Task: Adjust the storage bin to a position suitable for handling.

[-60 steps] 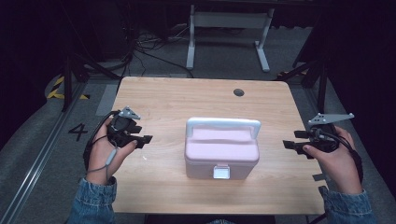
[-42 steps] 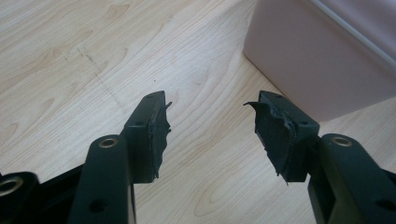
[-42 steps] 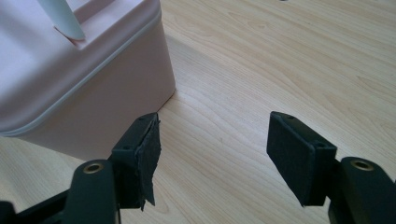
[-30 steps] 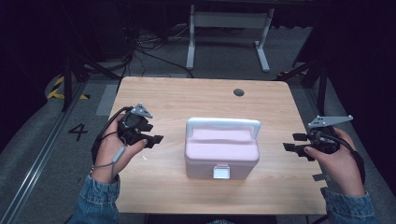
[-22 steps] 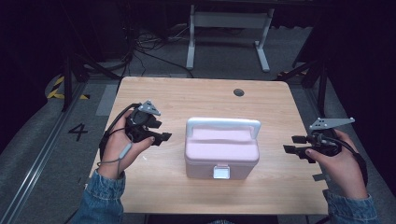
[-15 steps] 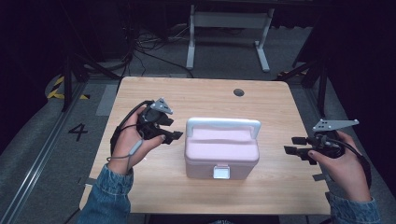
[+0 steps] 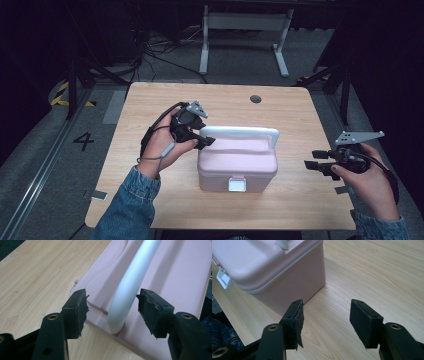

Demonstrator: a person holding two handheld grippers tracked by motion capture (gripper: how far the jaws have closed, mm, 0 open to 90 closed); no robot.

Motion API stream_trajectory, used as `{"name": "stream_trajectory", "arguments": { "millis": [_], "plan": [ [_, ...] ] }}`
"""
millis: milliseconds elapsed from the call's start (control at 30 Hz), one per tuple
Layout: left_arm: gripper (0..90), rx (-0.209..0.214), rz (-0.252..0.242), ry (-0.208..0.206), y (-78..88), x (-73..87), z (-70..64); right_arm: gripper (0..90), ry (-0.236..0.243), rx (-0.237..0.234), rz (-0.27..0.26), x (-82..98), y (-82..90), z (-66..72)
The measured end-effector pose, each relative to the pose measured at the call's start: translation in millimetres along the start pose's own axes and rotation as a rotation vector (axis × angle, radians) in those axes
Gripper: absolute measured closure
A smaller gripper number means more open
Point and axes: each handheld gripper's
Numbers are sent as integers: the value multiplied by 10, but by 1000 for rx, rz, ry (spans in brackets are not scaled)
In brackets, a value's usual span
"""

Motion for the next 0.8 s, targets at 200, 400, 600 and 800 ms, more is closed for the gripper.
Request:
{"name": "stream_trajectory", "arguments": {
  "millis": [200, 400, 600, 800],
  "plan": [
    [466, 12, -6, -32, -69, -67, -55, 456, -6, -1, 4, 10, -3, -21],
    [595, 5, -16, -61, -86, -135, -128, 456, -4, -9, 6, 4, -24, -15],
    [688, -35, -8, -92, -42, -181, -159, 456, -6, -12, 7, 2, -29, -7],
    [693, -42, -13, -103, 1, -203, -150, 452, -8, -13, -1, -3, -26, -9]
  ]
}}
Point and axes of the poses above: each handheld gripper's, and its own axes: y roughly backward along the jaws, x roughly out of its underside, z roughly to its left, and after that the axes turned 14 degrees about -x, right-handed
